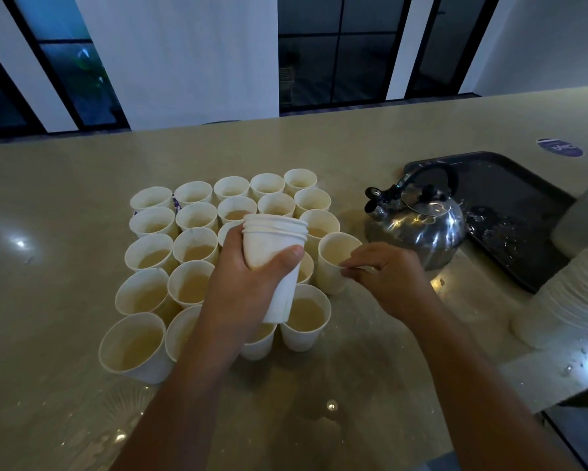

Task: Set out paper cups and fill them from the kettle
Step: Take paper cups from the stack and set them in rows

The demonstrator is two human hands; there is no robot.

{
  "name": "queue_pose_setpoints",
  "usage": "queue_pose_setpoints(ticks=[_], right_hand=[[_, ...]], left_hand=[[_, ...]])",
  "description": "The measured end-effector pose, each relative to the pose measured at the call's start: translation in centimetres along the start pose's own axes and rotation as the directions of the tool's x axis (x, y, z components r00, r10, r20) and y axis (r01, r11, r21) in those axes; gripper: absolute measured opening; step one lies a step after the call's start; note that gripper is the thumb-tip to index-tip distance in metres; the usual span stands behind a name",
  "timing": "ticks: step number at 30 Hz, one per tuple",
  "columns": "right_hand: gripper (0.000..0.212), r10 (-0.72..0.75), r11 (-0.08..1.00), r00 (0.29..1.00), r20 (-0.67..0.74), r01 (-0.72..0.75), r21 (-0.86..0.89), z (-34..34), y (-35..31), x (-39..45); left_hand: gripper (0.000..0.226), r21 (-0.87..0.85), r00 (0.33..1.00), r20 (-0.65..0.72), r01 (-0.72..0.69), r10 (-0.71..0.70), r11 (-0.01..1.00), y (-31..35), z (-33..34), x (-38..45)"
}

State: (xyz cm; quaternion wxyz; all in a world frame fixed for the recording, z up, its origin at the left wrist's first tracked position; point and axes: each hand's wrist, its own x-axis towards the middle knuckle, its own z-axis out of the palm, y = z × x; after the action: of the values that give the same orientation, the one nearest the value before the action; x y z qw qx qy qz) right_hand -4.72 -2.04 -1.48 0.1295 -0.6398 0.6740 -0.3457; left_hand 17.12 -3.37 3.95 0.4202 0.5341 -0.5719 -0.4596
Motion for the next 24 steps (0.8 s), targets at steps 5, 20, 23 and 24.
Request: queue_pose_setpoints(ticks=[5,20,23,24], right_hand=[[0.019,-0.013,1.0,0.999,0.031,0.013,-0.002,1.1,0.2,0.0],[0.034,-0.002,0.979,1.0,0.014,-0.001,0.201,-1.2,-2.2,0.4],[0.024,-0.061,0.916,0.998,0.001,0.056,0.398,-2.9,-4.3,0.0],[0.023,-0.107,0.899,0.994,0.007,0.093,0.428,-3.4,-4.9,-0.1]], left_hand=[[0.06,0.05,1.0,0.013,-0.004,0.003,0.999,-0.5,0.1,-0.1],[0.059,0.023,0.998,0.063,0.003,-0.004,1.0,-0.5,0.5,-1.1],[0.063,0.02,0.997,0.076,0.007,-0.008,1.0,-0.2,0.7,-1.3],[0.062,0.026,0.996,0.083,0.004,-0.006,1.0,-0.1,0.7,-1.3]])
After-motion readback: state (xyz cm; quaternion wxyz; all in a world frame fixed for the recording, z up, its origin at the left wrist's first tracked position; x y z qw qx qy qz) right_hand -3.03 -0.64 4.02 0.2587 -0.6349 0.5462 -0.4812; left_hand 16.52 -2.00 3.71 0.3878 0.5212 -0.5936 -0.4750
